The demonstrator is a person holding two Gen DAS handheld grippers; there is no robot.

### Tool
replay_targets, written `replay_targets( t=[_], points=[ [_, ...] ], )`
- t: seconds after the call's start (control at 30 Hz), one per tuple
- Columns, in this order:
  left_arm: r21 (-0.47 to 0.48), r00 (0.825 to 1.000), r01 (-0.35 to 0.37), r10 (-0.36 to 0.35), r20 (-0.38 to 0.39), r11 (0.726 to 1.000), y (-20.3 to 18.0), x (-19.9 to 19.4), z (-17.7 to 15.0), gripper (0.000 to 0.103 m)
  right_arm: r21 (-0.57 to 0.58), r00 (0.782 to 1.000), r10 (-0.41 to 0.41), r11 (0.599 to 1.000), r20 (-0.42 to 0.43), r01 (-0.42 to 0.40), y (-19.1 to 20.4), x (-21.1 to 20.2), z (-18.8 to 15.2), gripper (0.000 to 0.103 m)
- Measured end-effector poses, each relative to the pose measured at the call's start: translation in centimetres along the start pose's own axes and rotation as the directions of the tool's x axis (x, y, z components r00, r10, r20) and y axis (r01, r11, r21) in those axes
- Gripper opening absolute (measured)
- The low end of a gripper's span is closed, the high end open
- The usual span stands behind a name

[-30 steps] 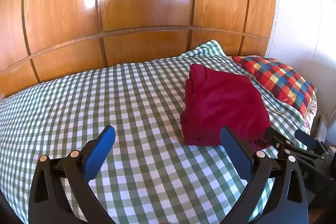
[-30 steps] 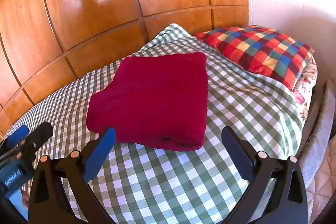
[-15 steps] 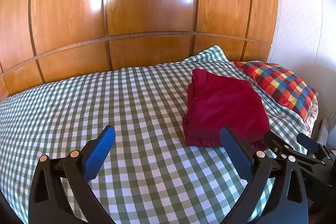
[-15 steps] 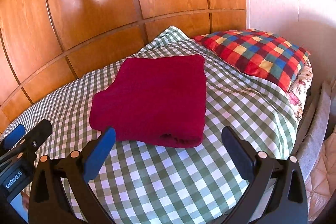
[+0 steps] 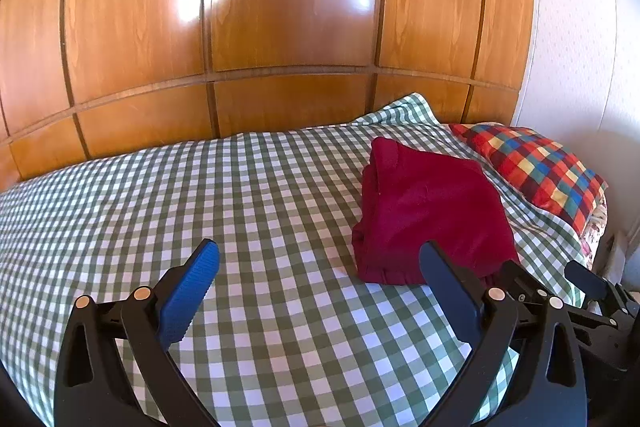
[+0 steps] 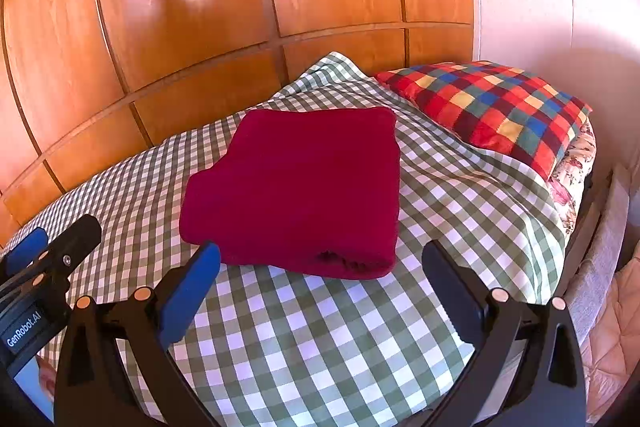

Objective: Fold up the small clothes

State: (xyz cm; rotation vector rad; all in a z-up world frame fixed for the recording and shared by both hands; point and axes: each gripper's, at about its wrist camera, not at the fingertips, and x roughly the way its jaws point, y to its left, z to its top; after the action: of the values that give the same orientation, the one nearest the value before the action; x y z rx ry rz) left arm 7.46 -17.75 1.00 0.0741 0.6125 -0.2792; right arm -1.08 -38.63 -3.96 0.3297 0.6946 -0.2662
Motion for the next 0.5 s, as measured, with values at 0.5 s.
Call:
replay_targets(
  t=[0.5],
  points=[
    [0.007, 1.0, -0.013, 0.013, 0.021, 1.0, 0.07, -0.72, 0.31, 0.099, 0.004, 1.0, 0.006, 1.0, -0.001, -0.006, 0.16, -0.02, 0.03, 0.101]
  ],
)
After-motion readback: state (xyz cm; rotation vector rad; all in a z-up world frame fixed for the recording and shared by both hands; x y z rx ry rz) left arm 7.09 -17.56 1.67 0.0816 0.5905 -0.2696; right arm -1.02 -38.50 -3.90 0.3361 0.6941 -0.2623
